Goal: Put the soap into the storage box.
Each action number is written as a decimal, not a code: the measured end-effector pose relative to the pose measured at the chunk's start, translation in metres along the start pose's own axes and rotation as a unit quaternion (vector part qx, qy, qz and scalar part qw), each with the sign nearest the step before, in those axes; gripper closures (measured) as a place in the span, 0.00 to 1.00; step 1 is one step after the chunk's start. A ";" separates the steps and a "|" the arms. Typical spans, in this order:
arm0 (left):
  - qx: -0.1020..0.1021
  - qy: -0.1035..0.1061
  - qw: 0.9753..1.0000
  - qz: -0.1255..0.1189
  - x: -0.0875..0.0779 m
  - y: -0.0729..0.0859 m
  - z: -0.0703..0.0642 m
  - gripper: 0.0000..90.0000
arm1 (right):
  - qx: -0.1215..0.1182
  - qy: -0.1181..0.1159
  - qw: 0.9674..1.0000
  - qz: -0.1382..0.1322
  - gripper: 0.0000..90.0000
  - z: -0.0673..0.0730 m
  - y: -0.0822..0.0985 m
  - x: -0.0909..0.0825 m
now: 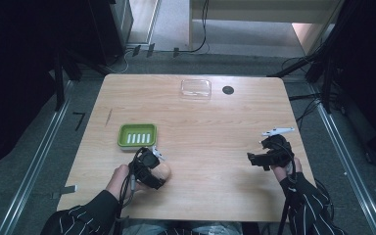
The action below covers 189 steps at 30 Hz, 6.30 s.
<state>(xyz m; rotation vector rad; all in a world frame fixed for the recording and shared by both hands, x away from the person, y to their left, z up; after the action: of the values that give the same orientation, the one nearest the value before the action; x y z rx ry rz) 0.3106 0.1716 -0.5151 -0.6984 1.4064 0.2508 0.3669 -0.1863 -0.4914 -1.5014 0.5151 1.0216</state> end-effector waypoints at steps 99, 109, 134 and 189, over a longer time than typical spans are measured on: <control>-0.057 -0.041 0.997 -0.038 -0.049 0.032 0.080 0.38 | -0.010 -0.002 1.000 0.014 0.16 0.000 0.002 0.003; -0.054 -0.049 0.996 -0.049 -0.054 0.027 0.088 0.38 | -0.012 -0.001 1.000 0.015 0.16 0.000 0.002 0.004; -0.058 -0.058 0.994 -0.071 -0.059 0.013 0.106 0.38 | -0.017 -0.001 1.000 0.017 0.16 0.001 0.003 0.005; 0.013 -0.071 0.993 -0.098 -0.059 -0.011 0.152 0.37 | -0.019 0.000 1.000 0.019 0.16 0.001 0.002 0.006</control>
<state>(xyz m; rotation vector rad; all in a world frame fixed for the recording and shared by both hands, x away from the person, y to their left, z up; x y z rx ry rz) 0.4302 0.2659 -0.4551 -0.7763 1.1944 0.1253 0.3676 -0.1842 -0.4972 -1.5303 0.5291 1.0669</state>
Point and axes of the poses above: each handheld gripper's, and its own axes: x roughly forward along the jaws, y roughly out of its underside, z roughly to its left, the point moved 7 cm from there along x, roughly forward along the jaws, and after that the axes turned 7 degrees about x, right-handed, at the moved point
